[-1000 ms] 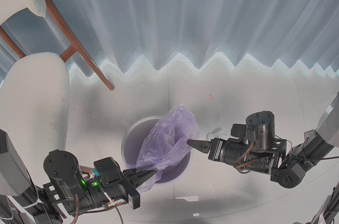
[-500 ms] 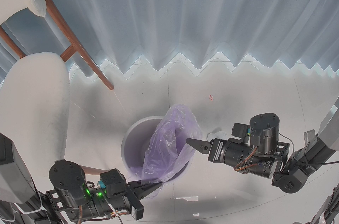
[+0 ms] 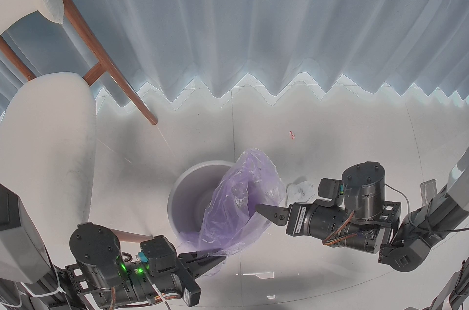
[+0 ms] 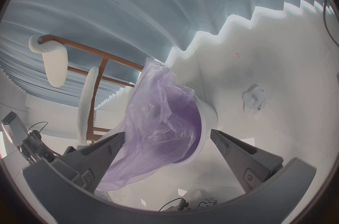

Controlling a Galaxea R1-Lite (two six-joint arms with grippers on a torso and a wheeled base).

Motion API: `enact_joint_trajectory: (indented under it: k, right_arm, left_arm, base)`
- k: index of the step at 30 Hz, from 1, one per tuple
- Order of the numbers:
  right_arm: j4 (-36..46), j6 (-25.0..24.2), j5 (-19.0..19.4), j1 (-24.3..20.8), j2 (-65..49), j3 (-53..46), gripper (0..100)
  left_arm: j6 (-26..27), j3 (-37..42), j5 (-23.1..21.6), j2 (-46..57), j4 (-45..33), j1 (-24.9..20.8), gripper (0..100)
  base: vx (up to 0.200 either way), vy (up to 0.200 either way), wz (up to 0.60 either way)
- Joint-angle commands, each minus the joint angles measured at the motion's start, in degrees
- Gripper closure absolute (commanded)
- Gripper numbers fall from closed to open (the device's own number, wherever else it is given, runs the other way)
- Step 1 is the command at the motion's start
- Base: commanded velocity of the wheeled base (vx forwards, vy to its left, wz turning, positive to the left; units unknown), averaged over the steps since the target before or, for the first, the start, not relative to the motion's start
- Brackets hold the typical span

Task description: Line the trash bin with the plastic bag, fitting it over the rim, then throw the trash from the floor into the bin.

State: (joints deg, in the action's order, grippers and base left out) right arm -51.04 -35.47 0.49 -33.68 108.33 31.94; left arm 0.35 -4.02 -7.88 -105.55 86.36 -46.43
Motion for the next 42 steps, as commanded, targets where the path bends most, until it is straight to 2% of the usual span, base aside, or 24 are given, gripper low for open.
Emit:
enact_joint_trajectory:
  k: [1,8,9,17,23,27,31,35,42]
  right_arm:
    - [-2.2,0.0,-0.5,0.0,6.6,1.1,0]
    - [-5.9,0.5,-1.2,1.4,6.8,0.8,0]
    - [-5.9,1.0,-1.2,2.0,6.6,0.7,100]
    - [-7.4,2.3,-1.4,1.9,6.1,0.1,100]
    - [-12.2,3.0,-1.2,1.8,6.7,-0.2,100]
    - [-23.7,3.1,-1.1,1.4,12.3,0.8,100]
    - [-39.0,3.9,-1.2,0.8,20.0,1.1,100]
    - [-39.0,6.3,-1.3,1.1,20.6,2.3,100]
    - [-39.0,5.9,-1.1,2.6,16.7,2.4,100]
  left_arm:
    - [0.1,-0.2,0.1,0.2,0.1,-1.5,100]
    - [0.0,-0.5,0.4,0.3,0.0,-0.8,100]
    - [0.0,-0.5,0.4,0.3,0.0,-0.8,100]
    - [-0.3,-1.3,0.6,0.3,0.0,0.3,100]
    - [-0.6,-1.3,0.6,-0.4,0.0,1.6,100]
    - [-0.6,-1.8,0.7,-0.4,0.0,3.4,100]
    - [-1.3,-2.3,1.0,-1.4,0.0,4.5,100]
    - [-3.7,-4.3,3.1,-2.7,0.0,6.1,100]
    - [-5.7,-6.1,3.0,-3.7,0.0,6.7,100]
  base:
    - [0.0,0.0,0.0]
    - [0.0,0.0,0.0]
    - [0.0,0.0,0.0]
    - [0.0,0.0,0.0]
    - [0.0,0.0,0.0]
    - [0.0,0.0,0.0]
    - [0.0,0.0,0.0]
    - [0.0,0.0,0.0]
    - [0.0,0.0,0.0]
